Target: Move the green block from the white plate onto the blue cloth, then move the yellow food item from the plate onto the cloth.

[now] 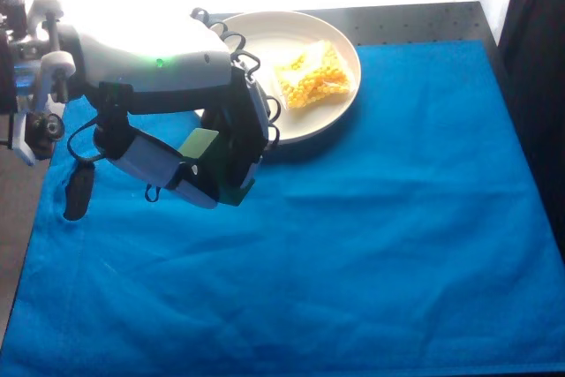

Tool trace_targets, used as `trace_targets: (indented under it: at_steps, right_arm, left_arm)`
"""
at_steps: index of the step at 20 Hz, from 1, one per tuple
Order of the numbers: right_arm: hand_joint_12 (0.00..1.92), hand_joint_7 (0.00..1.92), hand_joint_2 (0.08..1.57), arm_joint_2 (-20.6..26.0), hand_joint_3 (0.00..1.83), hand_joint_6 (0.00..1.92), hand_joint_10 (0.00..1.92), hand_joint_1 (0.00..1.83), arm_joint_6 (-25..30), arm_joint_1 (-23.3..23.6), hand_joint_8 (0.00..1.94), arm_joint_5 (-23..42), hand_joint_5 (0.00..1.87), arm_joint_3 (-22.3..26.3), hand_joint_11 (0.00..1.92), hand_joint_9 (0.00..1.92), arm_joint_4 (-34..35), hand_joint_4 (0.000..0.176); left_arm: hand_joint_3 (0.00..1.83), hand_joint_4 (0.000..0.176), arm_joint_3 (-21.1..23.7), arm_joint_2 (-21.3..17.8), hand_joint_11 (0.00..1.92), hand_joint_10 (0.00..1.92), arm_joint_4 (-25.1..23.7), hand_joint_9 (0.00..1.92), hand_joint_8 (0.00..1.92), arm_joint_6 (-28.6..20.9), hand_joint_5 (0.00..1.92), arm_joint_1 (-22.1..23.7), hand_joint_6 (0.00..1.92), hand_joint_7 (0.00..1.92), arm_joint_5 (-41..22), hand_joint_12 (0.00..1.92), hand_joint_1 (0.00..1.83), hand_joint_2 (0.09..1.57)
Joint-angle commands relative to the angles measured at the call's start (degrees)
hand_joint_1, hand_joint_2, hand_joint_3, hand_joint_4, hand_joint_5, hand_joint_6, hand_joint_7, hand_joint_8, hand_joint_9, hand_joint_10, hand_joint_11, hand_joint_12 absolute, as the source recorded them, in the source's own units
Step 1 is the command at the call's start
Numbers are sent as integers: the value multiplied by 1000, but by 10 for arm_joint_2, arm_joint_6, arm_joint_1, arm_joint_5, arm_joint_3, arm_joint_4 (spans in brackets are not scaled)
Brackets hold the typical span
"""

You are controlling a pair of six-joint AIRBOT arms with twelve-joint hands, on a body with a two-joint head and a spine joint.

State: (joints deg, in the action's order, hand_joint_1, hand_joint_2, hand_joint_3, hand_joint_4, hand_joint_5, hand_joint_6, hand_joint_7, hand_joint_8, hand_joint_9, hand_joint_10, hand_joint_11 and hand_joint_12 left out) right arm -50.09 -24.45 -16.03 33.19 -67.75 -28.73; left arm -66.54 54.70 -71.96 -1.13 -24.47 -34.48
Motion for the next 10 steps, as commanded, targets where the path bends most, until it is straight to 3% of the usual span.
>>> trace_targets:
  at_steps: [1, 2, 4, 6, 8, 9, 10]
  right_arm:
    - [24, 70, 1121, -1, 5, 1, 0, 38, 1, 3, 9, 59, 35, -1, 6, 70, 24, 122]
    - [32, 78, 1128, -1, 7, 13, 3, 51, 1, 3, 11, 59, 65, -1, 21, 73, 24, 103]
    - [46, 61, 1114, -1, 0, 14, 5, 45, 1, 2, 2, 59, 84, -1, 43, 82, 24, 105]
    - [33, 56, 1118, -1, 2, 11, 0, 17, 1, 1, 0, 59, 91, -1, 3, 68, 25, 116]
    - [31, 105, 1120, -1, 2, 11, 10, 81, 1, 1, 15, 59, 105, -1, 7, 96, 25, 118]
    - [43, 92, 1102, -1, 0, 7, 11, 75, 1, 1, 8, 59, 99, -1, 29, 102, 25, 129]
    - [59, 92, 1099, -1, 0, 3, 14, 46, 1, 1, 6, 59, 93, -1, 59, 116, 25, 123]
  left_arm:
    - [0, 0, -1, 2, 749, 1216, 29, 894, 1105, -6, 1076, 3, 786, 857, -19, 1249, 1374, 1111]
    - [1, 0, -5, 7, 730, 1228, 29, 881, 1099, -6, 1068, 0, 815, 856, -17, 1278, 1373, 1113]
    - [0, 0, -11, 15, 742, 1232, 30, 892, 1061, -6, 1091, -2, 774, 868, -13, 1309, 1375, 1106]
    - [1, 0, -20, 25, 736, 1253, 32, 860, 1094, -6, 1061, -7, 855, 835, -6, 1291, 1370, 1121]
    - [0, 0, -28, 32, 830, 1128, 38, 952, 975, -6, 1072, -11, 849, 915, -4, 1216, 1382, 1091]
    - [3, 0, -32, 35, 776, 1169, 39, 918, 993, -6, 1023, -13, 917, 921, -1, 1236, 1378, 1101]
    - [0, 0, -33, 36, 722, 1203, 40, 901, 1072, -6, 1035, -13, 894, 885, -1, 1291, 1373, 1109]
